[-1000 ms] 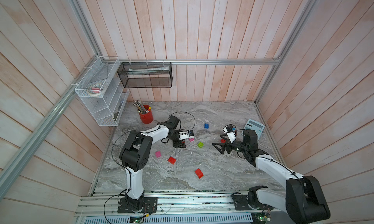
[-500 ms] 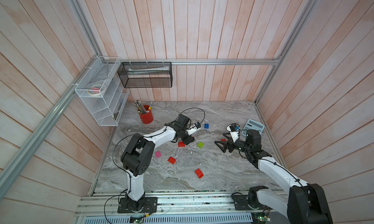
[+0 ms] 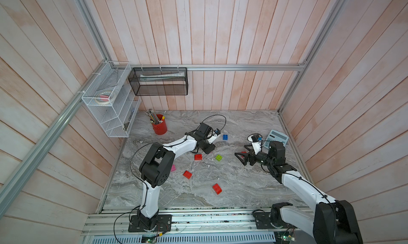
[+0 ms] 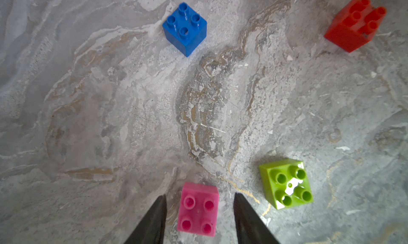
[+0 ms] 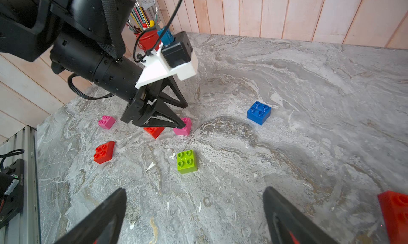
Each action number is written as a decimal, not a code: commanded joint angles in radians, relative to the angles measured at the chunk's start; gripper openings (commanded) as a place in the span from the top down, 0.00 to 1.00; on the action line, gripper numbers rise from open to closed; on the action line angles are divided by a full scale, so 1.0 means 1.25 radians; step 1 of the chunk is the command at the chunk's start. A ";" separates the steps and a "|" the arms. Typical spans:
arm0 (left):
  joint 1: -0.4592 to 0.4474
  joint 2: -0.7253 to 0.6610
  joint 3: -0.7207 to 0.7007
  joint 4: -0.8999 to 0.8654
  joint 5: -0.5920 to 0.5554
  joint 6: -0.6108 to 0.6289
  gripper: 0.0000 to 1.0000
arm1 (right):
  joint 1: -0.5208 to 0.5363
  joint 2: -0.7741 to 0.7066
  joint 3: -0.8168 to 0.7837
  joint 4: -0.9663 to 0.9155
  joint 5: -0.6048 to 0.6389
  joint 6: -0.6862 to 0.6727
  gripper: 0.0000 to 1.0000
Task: Assemble the letter s with lego
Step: Pick up the lego brick from the center of the board.
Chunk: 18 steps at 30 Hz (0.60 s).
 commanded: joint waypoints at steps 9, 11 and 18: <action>-0.013 0.063 0.064 -0.083 -0.039 0.002 0.53 | -0.005 -0.013 -0.017 -0.017 -0.001 0.004 0.02; -0.015 0.071 0.072 -0.091 -0.047 0.002 0.55 | -0.006 -0.011 -0.017 -0.017 -0.001 0.002 0.02; -0.017 0.089 0.092 -0.113 -0.060 0.009 0.59 | -0.007 -0.009 -0.021 -0.015 -0.006 0.003 0.02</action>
